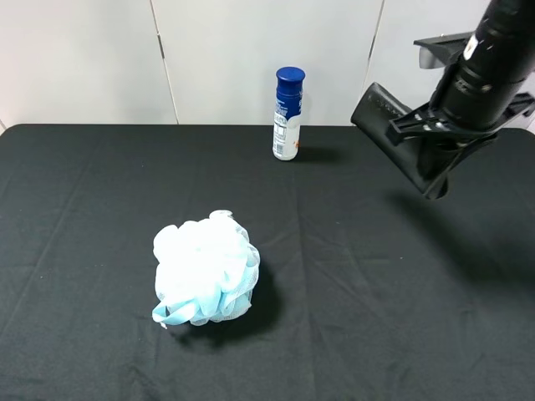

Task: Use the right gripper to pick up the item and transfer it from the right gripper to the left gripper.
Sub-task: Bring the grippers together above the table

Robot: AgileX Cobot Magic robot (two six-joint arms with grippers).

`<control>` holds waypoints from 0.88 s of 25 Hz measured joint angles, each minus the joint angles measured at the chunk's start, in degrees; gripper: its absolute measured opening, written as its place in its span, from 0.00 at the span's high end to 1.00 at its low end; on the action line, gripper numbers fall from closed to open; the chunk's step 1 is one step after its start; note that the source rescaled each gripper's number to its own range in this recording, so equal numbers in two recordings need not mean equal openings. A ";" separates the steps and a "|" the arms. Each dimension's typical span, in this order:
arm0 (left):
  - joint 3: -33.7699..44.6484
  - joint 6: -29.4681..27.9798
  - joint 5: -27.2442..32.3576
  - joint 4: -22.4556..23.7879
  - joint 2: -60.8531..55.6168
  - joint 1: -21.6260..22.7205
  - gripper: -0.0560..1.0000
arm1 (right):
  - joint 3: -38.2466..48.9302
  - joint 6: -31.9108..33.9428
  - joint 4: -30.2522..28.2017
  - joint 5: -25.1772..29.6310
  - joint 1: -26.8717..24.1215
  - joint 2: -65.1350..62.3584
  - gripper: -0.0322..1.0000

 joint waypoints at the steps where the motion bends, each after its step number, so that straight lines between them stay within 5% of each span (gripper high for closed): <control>1: 0.00 0.00 0.00 0.00 0.00 0.00 0.00 | 0.00 -1.80 0.00 0.59 0.34 -0.62 0.95; 8: 0.00 0.00 0.00 0.00 0.00 0.00 0.00 | -0.02 -12.35 0.89 2.50 6.12 -2.95 0.95; 22: 0.00 0.05 0.00 0.00 0.00 0.00 0.00 | -0.02 -19.94 0.89 2.26 19.49 -3.12 0.95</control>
